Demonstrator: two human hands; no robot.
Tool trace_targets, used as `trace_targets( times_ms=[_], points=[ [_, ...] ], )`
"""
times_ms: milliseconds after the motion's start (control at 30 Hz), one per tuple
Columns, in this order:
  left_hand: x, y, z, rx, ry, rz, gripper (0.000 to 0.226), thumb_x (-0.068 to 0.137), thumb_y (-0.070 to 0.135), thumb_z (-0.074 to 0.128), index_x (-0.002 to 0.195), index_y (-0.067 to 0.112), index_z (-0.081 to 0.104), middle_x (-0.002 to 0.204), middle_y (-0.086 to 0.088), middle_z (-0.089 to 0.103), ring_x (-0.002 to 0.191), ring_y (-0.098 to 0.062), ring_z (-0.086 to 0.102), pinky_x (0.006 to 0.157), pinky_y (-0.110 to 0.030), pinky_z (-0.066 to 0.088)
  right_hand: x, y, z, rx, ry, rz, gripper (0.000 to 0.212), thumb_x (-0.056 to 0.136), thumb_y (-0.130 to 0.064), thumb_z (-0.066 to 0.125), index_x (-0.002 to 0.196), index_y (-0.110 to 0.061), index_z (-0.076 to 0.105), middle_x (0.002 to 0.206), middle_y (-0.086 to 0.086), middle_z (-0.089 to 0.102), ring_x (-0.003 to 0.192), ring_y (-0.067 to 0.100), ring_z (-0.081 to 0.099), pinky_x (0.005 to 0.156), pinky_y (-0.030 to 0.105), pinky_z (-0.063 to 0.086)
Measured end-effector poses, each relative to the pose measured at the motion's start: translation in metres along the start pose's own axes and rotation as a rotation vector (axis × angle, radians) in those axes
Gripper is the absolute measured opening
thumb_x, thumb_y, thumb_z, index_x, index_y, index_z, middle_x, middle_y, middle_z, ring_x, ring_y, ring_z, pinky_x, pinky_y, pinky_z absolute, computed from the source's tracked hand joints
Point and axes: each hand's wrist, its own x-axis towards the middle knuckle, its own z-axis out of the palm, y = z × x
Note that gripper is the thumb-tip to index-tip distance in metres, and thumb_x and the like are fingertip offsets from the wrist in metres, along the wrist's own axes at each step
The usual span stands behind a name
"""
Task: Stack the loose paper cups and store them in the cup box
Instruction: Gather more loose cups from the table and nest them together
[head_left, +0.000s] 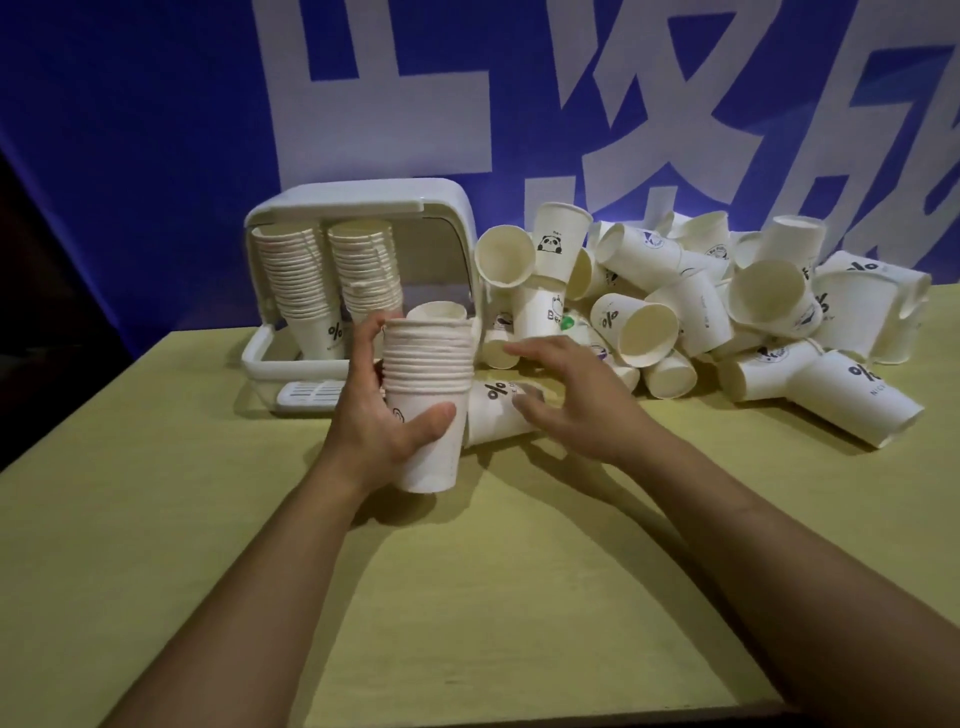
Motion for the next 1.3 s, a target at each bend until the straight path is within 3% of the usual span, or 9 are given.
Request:
trace_targets(
  times_ms=[167, 400, 633, 800, 900, 967, 1067, 1167, 1300],
  points=[
    [0.001, -0.015, -0.008, -0.003, -0.055, -0.049, 0.085, 0.056, 0.046, 0.076, 0.125, 0.063, 0.03, 0.113, 0.017, 0.062, 0.1, -0.007, 0.065, 0.089, -0.043, 0.057, 0.001, 0.008, 0.024, -0.216, -0.147, -0.018, 0.07, 0.079, -0.04, 0.076, 0.141, -0.038, 0.043, 0.138, -0.01, 0.049, 0.121, 0.013, 0.049, 0.091, 0.027, 0.038],
    [-0.008, -0.008, -0.001, 0.03, -0.208, -0.065, 0.093, 0.055, 0.05, 0.075, 0.132, 0.07, 0.027, 0.119, 0.018, 0.058, 0.098, 0.003, 0.062, 0.079, -0.021, 0.053, -0.009, 0.005, -0.004, 0.257, 0.265, 0.251, 0.055, 0.08, -0.039, 0.076, 0.125, -0.026, 0.045, 0.114, -0.012, 0.055, 0.1, 0.012, 0.057, 0.08, 0.026, 0.048],
    [-0.019, 0.004, 0.032, 0.024, -0.389, -0.018, 0.101, 0.062, 0.05, 0.076, 0.143, 0.071, 0.02, 0.14, 0.03, 0.046, 0.125, 0.006, 0.052, 0.104, -0.029, 0.047, -0.023, -0.02, -0.013, 0.68, 0.34, 0.201, 0.072, 0.083, -0.037, 0.061, 0.142, -0.056, 0.024, 0.128, -0.003, 0.054, 0.102, 0.005, 0.065, 0.086, 0.033, 0.056],
    [-0.02, 0.002, 0.034, -0.015, -0.353, -0.042, 0.104, 0.062, 0.055, 0.077, 0.145, 0.07, 0.015, 0.145, 0.026, 0.046, 0.129, 0.002, 0.051, 0.109, -0.041, 0.046, -0.024, -0.027, -0.005, 0.707, 0.292, 0.122, 0.067, 0.081, -0.046, 0.065, 0.137, -0.054, 0.029, 0.125, -0.007, 0.055, 0.105, -0.002, 0.063, 0.084, 0.024, 0.057],
    [-0.02, 0.002, 0.034, -0.033, -0.298, -0.053, 0.114, 0.059, 0.058, 0.078, 0.147, 0.069, 0.006, 0.146, 0.022, 0.048, 0.129, -0.004, 0.053, 0.106, -0.05, 0.047, -0.022, -0.026, 0.0, 0.743, 0.254, 0.117, 0.05, 0.084, -0.051, 0.057, 0.131, -0.041, 0.048, 0.12, -0.005, 0.062, 0.108, 0.006, 0.064, 0.089, 0.032, 0.055],
    [-0.019, 0.002, 0.036, -0.031, -0.236, -0.058, 0.119, 0.057, 0.06, 0.079, 0.145, 0.07, -0.001, 0.15, 0.023, 0.042, 0.132, -0.006, 0.051, 0.107, -0.052, 0.046, -0.022, -0.02, 0.0, 0.651, 0.275, 0.084, 0.037, 0.09, -0.048, 0.051, 0.12, -0.033, 0.064, 0.116, -0.009, 0.066, 0.112, 0.011, 0.062, 0.094, 0.037, 0.052],
    [-0.015, 0.004, 0.043, 0.015, -0.182, -0.053, 0.119, 0.058, 0.058, 0.079, 0.142, 0.073, -0.004, 0.139, 0.032, 0.044, 0.126, -0.002, 0.054, 0.105, -0.046, 0.049, -0.022, -0.009, -0.004, 0.345, 0.36, 0.019, 0.03, 0.092, -0.04, 0.053, 0.115, -0.032, 0.07, 0.113, -0.015, 0.059, 0.112, 0.007, 0.057, 0.093, 0.024, 0.046],
    [-0.004, 0.017, 0.056, 0.102, -0.183, -0.016, 0.108, 0.058, 0.062, 0.074, 0.137, 0.077, 0.001, 0.129, 0.03, 0.052, 0.111, 0.007, 0.058, 0.09, -0.024, 0.051, -0.019, 0.009, -0.012, -0.034, 0.572, 0.027, 0.042, 0.085, -0.038, 0.062, 0.126, -0.031, 0.064, 0.121, -0.004, 0.052, 0.114, 0.018, 0.048, 0.098, 0.025, 0.035],
    [0.017, 0.025, 0.078, 0.061, -0.09, 0.013, 0.101, 0.06, 0.056, 0.074, 0.133, 0.077, 0.007, 0.13, 0.014, 0.057, 0.108, -0.008, 0.063, 0.093, -0.042, 0.054, -0.013, 0.035, -0.032, -0.329, 0.505, 0.359, 0.075, 0.082, -0.042, 0.071, 0.147, -0.039, 0.035, 0.15, 0.001, 0.034, 0.135, 0.031, 0.026, 0.109, 0.046, 0.025]
  ],
)
